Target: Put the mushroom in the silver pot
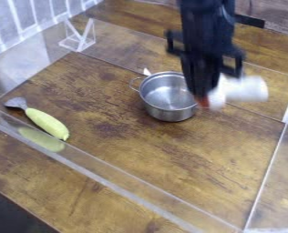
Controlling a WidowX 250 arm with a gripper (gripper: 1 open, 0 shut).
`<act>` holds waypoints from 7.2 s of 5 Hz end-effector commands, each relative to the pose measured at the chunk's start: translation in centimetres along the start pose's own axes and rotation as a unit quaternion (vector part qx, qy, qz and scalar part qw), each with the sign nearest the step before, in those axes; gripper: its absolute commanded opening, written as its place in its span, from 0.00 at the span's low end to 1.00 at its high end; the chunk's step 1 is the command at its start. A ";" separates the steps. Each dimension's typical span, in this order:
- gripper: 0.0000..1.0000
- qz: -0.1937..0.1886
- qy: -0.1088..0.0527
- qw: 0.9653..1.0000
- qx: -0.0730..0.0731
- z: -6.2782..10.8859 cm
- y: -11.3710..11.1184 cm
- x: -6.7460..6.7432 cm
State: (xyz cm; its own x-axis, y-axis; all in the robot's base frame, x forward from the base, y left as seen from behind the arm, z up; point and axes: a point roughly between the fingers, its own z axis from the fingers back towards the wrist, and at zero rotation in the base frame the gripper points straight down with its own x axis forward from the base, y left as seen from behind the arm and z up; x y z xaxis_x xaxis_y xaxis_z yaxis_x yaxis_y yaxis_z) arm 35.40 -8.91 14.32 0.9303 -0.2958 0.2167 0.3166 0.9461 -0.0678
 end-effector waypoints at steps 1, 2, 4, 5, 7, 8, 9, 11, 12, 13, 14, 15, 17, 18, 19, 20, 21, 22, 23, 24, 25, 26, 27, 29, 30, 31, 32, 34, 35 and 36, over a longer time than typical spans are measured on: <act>0.00 0.025 -0.036 0.999 0.020 1.9 3.5 0.8; 0.00 0.033 -0.027 0.999 0.025 1.6 3.8 0.4; 1.00 0.049 -0.011 0.998 0.031 0.9 3.4 -0.1; 1.00 0.036 0.001 0.999 0.025 0.0 1.9 -1.1; 1.00 0.075 0.019 0.997 0.030 -3.3 1.5 -2.5; 1.00 0.089 0.023 0.995 0.036 -5.3 1.3 -2.7; 1.00 0.051 0.025 0.998 0.040 -7.3 0.2 -3.5; 1.00 0.036 0.012 0.998 0.049 -8.6 -0.5 -2.1; 1.00 0.056 0.006 0.997 0.049 -8.5 0.1 -1.0; 0.00 0.062 0.001 0.997 0.042 -9.0 1.2 -0.4; 0.00 0.067 0.001 0.997 0.035 -9.5 2.1 -0.1; 1.00 0.072 0.005 0.997 0.030 -9.3 3.6 0.5; 0.00 0.073 0.014 0.997 0.025 -8.7 5.9 1.4; 0.00 0.098 0.008 0.995 0.023 -7.6 5.5 1.6; 0.00 0.123 -0.002 0.992 0.023 -6.3 5.4 2.0; 0.00 0.104 -0.008 0.994 0.015 -5.5 6.2 2.3; 0.00 0.084 -0.014 0.996 0.008 -5.0 7.0 2.5; 0.00 0.078 -0.025 0.997 0.005 -3.8 6.5 2.1; 0.00 0.069 -0.033 0.997 0.003 -3.0 5.4 1.7; 0.00 0.061 -0.037 0.997 0.001 -3.9 4.3 2.4; 0.00 0.057 -0.036 0.998 0.003 -5.1 3.4 2.8; 0.00 0.075 -0.034 0.997 0.009 -4.8 4.4 2.5; 0.00 0.093 -0.033 0.995 0.015 -4.5 5.4 2.2; 0.00 0.098 -0.026 0.995 0.021 -2.9 8.0 2.9; 0.00 0.110 -0.022 0.993 0.025 -2.3 9.8 2.4; 0.00 0.118 -0.018 0.993 0.027 -2.0 11.2 1.9; 1.00 0.147 -0.014 0.989 0.031 -1.6 12.2 1.6; 1.00 0.185 -0.009 0.982 0.042 -1.3 12.7 1.7; 1.00 0.194 -0.010 0.980 0.046 -1.1 12.2 2.0; 1.00 0.205 -0.005 0.978 0.050 -0.6 11.8 2.6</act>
State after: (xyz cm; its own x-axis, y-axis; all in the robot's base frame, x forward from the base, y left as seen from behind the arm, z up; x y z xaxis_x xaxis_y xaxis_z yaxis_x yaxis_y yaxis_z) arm 41.29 1.86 10.91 0.9836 0.1231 0.1318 -0.1164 0.9915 -0.0580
